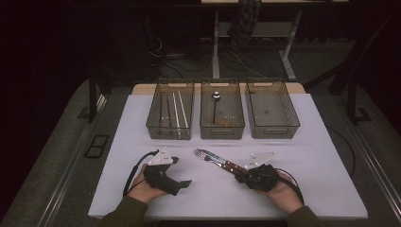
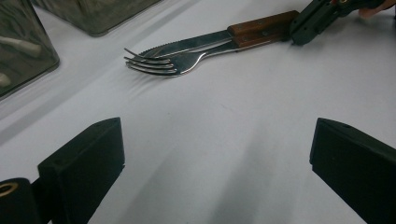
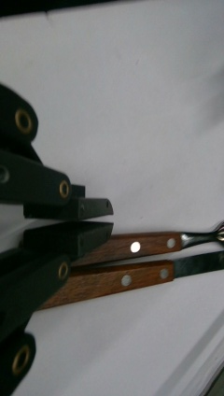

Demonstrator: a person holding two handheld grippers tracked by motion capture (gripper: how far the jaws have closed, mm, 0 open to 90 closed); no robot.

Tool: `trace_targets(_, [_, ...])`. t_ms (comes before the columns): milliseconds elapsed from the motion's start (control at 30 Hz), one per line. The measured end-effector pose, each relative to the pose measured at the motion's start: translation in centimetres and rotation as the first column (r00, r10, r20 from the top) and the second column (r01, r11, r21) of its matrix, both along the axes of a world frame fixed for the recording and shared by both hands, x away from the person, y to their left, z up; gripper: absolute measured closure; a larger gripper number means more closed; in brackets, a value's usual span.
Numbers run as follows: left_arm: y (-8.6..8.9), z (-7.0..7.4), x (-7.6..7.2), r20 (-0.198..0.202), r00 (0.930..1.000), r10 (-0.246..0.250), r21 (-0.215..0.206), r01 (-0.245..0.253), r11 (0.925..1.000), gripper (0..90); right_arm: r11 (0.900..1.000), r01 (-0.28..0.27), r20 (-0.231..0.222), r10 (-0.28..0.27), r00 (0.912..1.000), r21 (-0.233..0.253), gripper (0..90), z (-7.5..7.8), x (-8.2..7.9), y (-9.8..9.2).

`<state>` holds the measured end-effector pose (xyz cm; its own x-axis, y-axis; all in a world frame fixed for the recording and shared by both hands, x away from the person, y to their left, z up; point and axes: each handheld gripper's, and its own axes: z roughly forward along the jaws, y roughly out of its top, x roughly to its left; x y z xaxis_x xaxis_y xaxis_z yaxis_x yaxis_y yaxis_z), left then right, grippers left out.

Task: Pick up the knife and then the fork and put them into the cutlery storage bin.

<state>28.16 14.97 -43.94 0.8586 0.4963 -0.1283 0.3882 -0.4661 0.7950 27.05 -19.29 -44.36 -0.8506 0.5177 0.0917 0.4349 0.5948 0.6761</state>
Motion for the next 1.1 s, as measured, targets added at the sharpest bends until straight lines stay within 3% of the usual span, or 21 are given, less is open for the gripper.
trace_targets(100, [0.1, 0.0, 0.0, 0.001, 1.0, 0.002, -0.006, -0.002, 1.0, 1.6, 0.999, -0.022, -0.017, 0.023, 0.9996, 0.023, 72.1, 0.8, 0.4, -0.2])
trace_targets(267, [0.0, 0.0, 0.0, 0.001, 1.0, 0.001, -0.003, -0.001, 1.0, 1.6, 0.999, -0.033, -0.038, 0.033, 0.9987, 0.008, 58.4, 1.7, 2.1, -0.2])
trace_targets(467, [0.0, 0.0, 0.1, -0.002, 1.0, 0.0, -0.006, 0.0, 1.0, 1.6, 1.0, -0.024, -0.026, 0.023, 0.9994, -0.011, 66.2, 2.4, 4.4, 0.8])
trace_targets(667, [0.0, 0.0, 0.0, -0.005, 1.0, -0.004, -0.009, 0.004, 0.9999, 1.6, 0.996, -0.039, -0.037, 0.036, 0.9987, -0.084, 71.7, 1.8, 5.9, 2.2])
trace_targets(967, [0.0, 0.0, 0.0, -0.005, 1.0, -0.003, -0.011, 0.003, 0.9999, 1.6, 0.991, -0.059, -0.061, 0.052, 0.9968, -0.123, 74.2, 1.1, 6.5, 2.7])
trace_targets(1100, [-0.1, 0.0, 0.0, -0.005, 1.0, -0.005, -0.011, 0.005, 0.9999, 1.6, 0.982, -0.081, -0.079, 0.068, 0.9945, -0.171, 75.0, 1.3, 6.8, 3.1])
